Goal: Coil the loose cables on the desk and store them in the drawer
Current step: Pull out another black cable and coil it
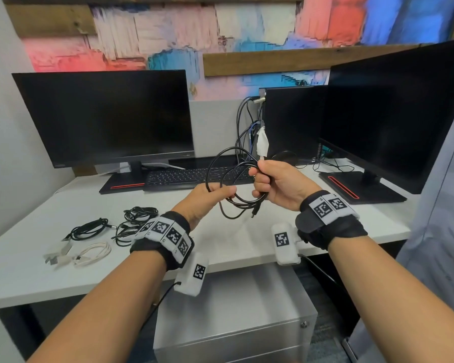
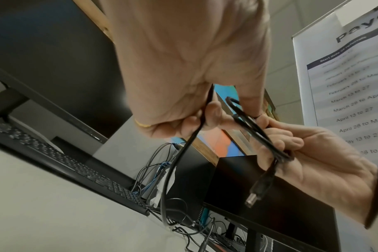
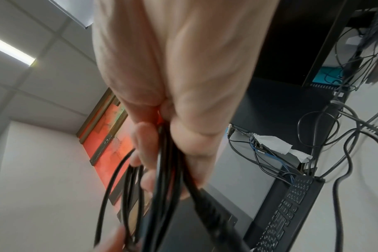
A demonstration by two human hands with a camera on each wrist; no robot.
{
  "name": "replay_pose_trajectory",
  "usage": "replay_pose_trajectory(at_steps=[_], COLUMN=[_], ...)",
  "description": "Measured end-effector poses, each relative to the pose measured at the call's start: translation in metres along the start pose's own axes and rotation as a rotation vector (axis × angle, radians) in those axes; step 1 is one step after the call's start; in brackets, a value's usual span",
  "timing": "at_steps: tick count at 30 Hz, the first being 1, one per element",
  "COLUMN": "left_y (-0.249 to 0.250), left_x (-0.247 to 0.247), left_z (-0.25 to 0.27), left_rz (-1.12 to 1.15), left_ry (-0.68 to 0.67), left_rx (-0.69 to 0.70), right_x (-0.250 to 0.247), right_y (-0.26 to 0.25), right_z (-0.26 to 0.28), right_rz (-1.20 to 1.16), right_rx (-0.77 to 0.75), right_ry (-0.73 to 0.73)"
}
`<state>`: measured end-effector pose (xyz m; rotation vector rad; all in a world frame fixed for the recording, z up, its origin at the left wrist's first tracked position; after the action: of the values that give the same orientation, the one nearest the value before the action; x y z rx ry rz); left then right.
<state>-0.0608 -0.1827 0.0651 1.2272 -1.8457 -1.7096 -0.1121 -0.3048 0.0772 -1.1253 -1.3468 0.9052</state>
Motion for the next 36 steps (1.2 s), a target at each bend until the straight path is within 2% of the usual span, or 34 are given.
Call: replay_pose_trajectory(at_steps=[4, 7, 11, 15, 21, 26, 31, 34, 36], left_y=[-0.012, -0.017, -0.017, -0.013, -0.012, -0.005, -0.01, -0.021, -0.026], left_x=[-0.009, -0.004, 0.003, -0.006, -0.006, -0.002, -0.001, -0.015, -0.02], left_z=[-0.004, -0.005, -0.001, -0.002, -0.004, -0.006, -0.008, -0.007, -0.007], left_rz=[-0.046, -0.044, -0.042, -0.12, -0.102, -0.128, -0.221, -0.216, -0.312], left_ry=[0.044, -0.013, -0.051, 0.043, 0.03, 0.053, -0.011, 0.065, 0.09], left_rx=[-0.026, -0.047, -0.065, -0.048, 0.001, 0.003, -0.005, -0.031, -0.028], right_x=[-0.004, -0.002, 0.006, 0.007, 0.004, 0.009, 0.003, -0.007, -0.01], right_y=[0.006, 0.01, 0.009, 0.018, 0.022, 0.022, 0.018, 0.011, 0.007], right_z=[0.001, 0.002, 0.0, -0.002, -0.001, -0.001, -0.002, -0.005, -0.006], right_rz=[0.085, 0.168, 0.284, 0.204, 0.057, -0.08, -0.144, -0.187, -0.213], right_rx=[0.054, 0.104, 0.087, 0.104, 0.168, 0.15, 0.119, 0.077, 0.048], right_ry=[-0.004, 0.005, -0.019, -0.013, 0.012, -0.012, -0.019, 0.034, 0.065])
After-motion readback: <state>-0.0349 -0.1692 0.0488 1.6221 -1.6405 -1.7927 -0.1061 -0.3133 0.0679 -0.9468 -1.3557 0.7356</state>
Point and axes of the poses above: each hand's wrist, its own z-axis away from the middle knuckle, its own x-axis out of the palm, y = z × x, the point moved 10 cm from there along -z, towards the middle knuckle
